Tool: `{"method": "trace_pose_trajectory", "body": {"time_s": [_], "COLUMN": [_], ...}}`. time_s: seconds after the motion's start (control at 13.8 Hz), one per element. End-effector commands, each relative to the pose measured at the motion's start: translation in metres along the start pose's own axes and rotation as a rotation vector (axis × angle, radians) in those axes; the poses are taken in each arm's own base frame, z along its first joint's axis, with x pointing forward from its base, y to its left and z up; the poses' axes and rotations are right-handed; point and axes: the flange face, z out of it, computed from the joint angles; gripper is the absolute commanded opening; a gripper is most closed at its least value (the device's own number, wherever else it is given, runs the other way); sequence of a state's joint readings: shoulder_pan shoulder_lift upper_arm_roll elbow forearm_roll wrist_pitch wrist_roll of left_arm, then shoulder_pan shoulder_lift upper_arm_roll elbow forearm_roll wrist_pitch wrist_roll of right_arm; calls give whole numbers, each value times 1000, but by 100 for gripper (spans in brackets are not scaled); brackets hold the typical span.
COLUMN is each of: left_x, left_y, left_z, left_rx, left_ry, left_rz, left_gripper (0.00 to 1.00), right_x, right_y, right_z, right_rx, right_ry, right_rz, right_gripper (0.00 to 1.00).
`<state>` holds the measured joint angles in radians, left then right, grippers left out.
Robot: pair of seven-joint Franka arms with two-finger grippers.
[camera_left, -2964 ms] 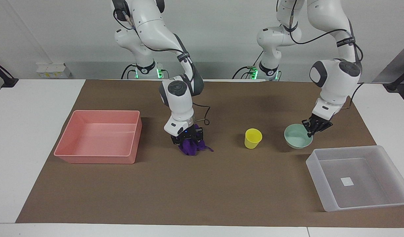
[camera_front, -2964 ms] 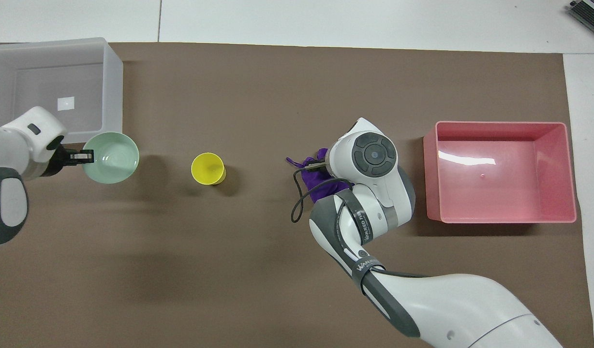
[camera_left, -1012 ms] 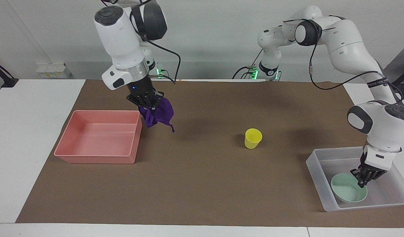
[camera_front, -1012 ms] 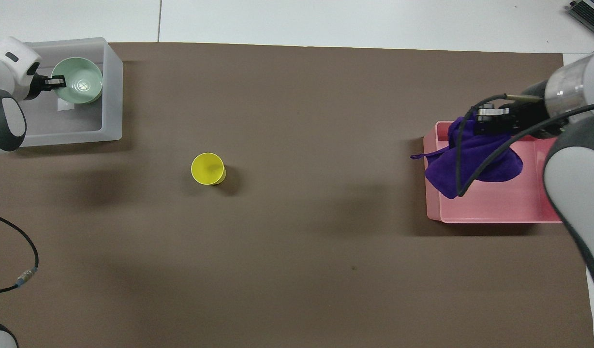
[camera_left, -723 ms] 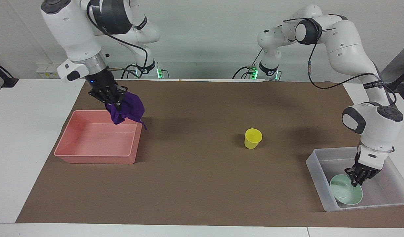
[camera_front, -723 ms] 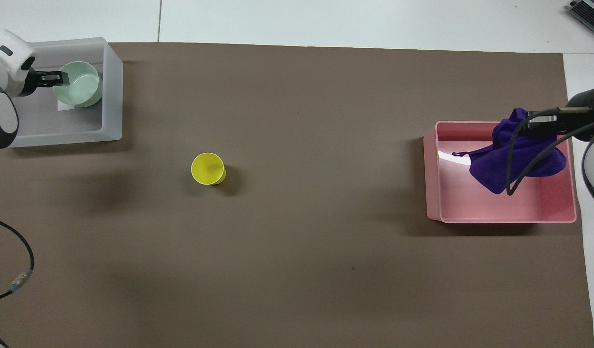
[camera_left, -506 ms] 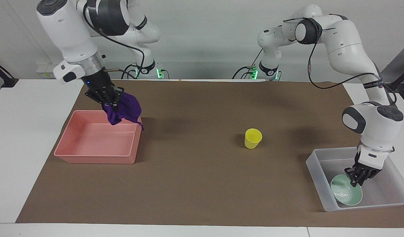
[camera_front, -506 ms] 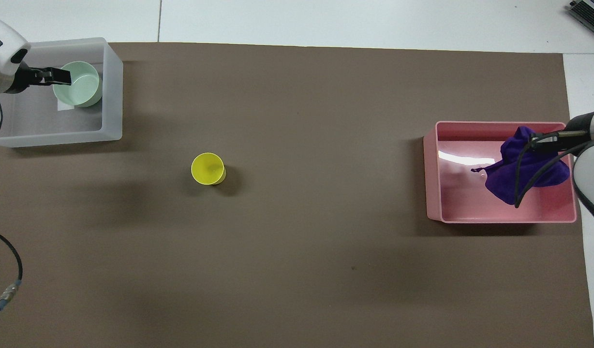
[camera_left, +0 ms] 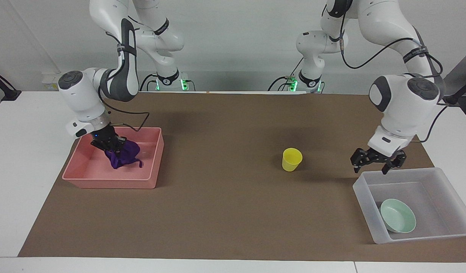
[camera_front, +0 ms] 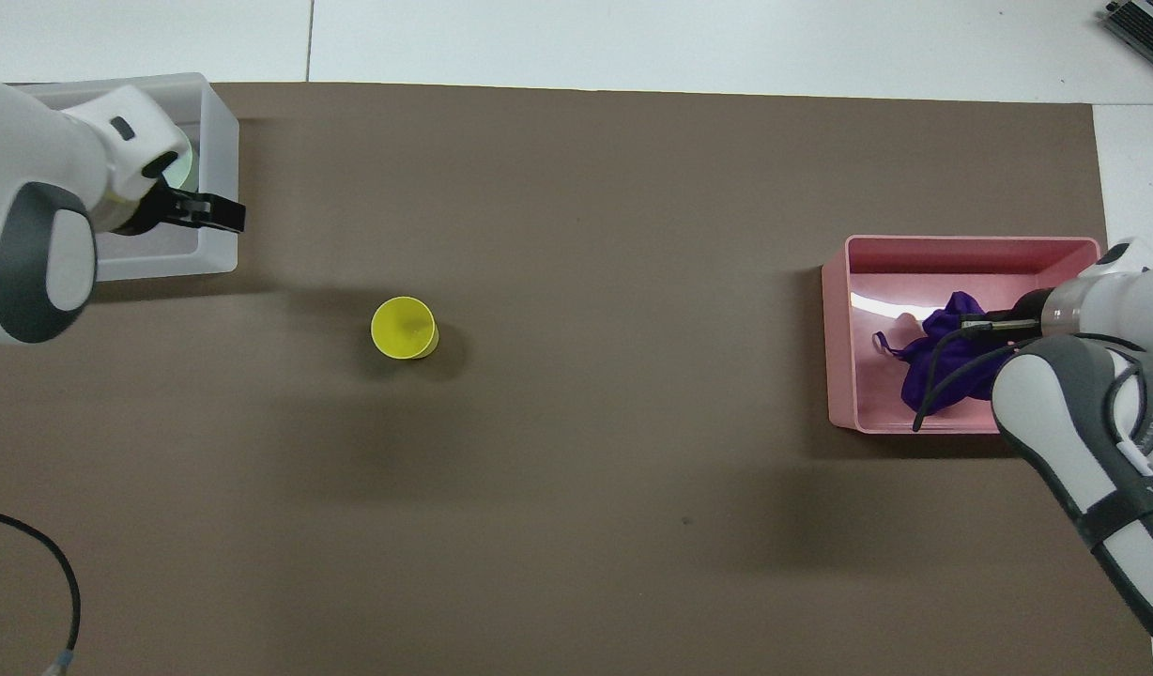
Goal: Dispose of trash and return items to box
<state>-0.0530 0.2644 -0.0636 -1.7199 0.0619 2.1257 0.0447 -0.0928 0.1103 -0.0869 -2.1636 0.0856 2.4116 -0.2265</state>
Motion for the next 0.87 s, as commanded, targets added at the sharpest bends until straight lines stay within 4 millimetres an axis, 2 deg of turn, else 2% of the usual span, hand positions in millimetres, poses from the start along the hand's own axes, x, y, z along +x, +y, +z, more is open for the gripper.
{"method": "trace_pose_trajectory", "body": {"time_s": [0.0, 0.07, 0.14, 0.29, 0.43, 0.58, 0.65, 0.72, 0.8], "left_x": [-36, -46, -59, -76, -84, -84, -87, -87, -88], "left_y": [49, 66, 81, 103, 130, 138, 152, 153, 153], "left_z": [15, 23, 32, 50, 60, 72, 79, 82, 82], "left_rx": [8, 4, -1, -12, -21, -27, -35, -39, -38], "left_ry": [-29, -19, -8, 31, 26, 30, 42, 53, 50], "left_rz": [38, 66, 89, 84, 110, 51, 48, 32, 18], "left_gripper": [100, 100, 100, 100, 100, 100, 96, 75, 26], "right_x": [-6, -4, -2, 3, 10, 20, 24, 24, 23], "right_y": [-1, -3, -6, -8, -14, -16, -19, -27, -43], "right_z": [11, 13, 13, 6, -13, -42, -62, -78, -93], "right_rx": [-10, -10, -10, -9, -5, 1, -1, 3, -3], "right_ry": [14, 23, 29, 38, 48, 31, 32, 27, 26], "right_rz": [2, 18, 38, 44, 31, 26, 43, 66, 51], "right_gripper": [2, 43, 99, 100, 100, 100, 100, 100, 100]}}
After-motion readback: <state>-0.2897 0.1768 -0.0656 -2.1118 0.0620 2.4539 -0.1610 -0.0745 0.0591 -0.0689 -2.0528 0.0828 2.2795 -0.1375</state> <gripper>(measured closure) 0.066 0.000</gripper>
